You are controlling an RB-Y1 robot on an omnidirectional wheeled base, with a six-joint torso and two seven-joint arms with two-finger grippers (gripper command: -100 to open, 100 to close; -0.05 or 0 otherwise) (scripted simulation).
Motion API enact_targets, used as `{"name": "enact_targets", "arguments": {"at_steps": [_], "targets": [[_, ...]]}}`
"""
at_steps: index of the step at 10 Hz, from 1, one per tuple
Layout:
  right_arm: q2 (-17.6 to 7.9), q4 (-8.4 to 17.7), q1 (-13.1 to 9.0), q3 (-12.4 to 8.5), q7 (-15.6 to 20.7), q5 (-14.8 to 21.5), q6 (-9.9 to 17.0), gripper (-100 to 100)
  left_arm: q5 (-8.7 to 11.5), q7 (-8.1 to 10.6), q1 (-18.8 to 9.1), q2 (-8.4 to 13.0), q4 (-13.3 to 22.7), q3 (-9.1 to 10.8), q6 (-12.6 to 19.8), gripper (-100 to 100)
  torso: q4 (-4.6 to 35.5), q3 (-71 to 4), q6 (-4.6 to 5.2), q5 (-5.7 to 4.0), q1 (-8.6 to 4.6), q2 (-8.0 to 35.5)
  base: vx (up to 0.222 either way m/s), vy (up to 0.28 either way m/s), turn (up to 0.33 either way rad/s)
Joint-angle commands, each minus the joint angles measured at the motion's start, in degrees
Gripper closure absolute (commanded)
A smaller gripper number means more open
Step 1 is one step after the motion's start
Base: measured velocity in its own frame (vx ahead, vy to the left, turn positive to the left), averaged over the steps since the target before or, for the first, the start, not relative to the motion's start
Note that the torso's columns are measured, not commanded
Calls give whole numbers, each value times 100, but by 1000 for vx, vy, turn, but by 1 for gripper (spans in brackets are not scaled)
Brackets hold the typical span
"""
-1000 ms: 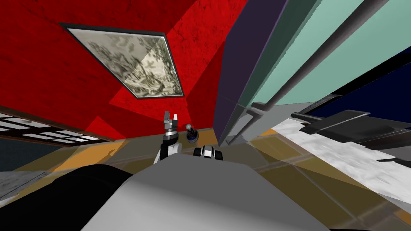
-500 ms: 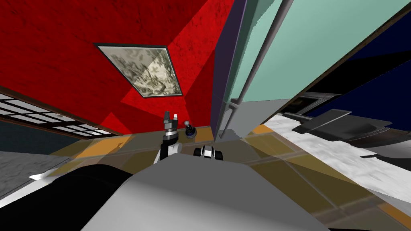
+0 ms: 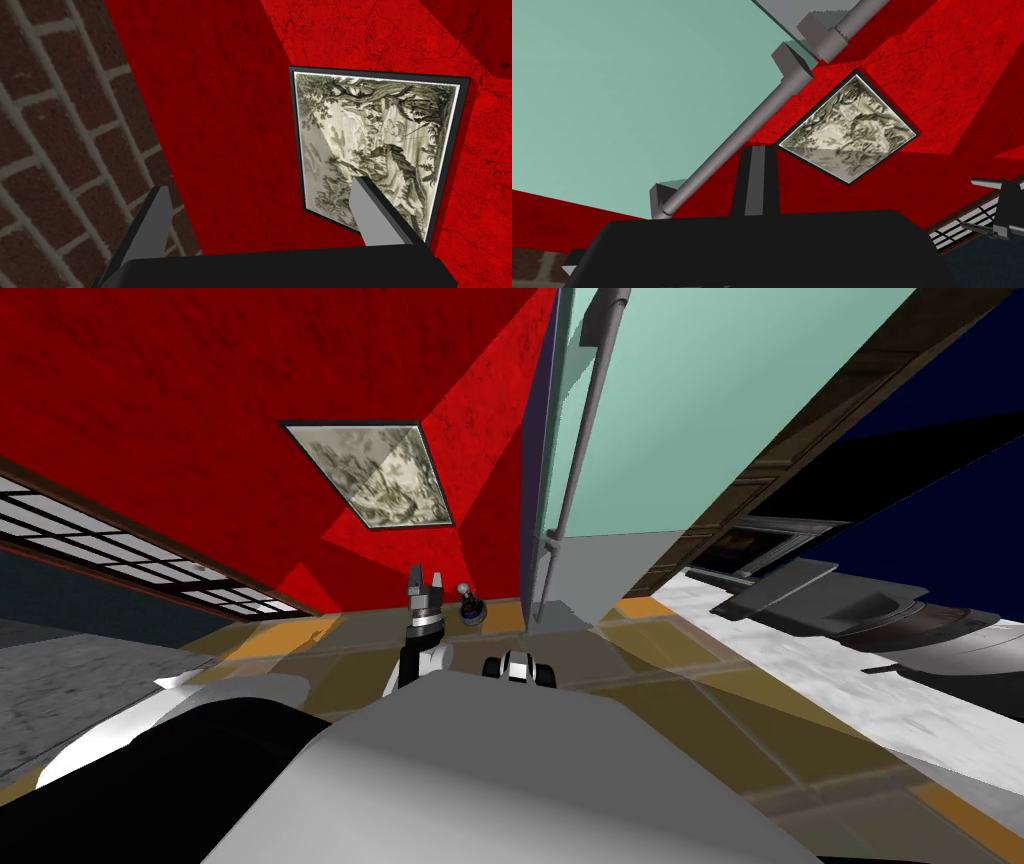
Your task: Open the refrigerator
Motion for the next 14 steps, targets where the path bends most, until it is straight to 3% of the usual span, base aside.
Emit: {"name": "enact_targets", "arguments": {"at_steps": [1,4,14], "targets": [[-27,108,57,-48,-18,62,82,-100,0,0,2,-2,-1,-1,-1,0,-13,-26,-2,16,48,-39,149,182,-44],[-63,278,139,-116,-46,151,208,-100,0,0,3,-2,-2,-2,-1,0,1,4,-1,-13,-48,11,174,215,-32],[-182,855,412,-340,-138,450,632,-100,0,0,2,-2,-2,-2,-1,0,6,14,0,-11,-42,26,155,220,-40]]}}
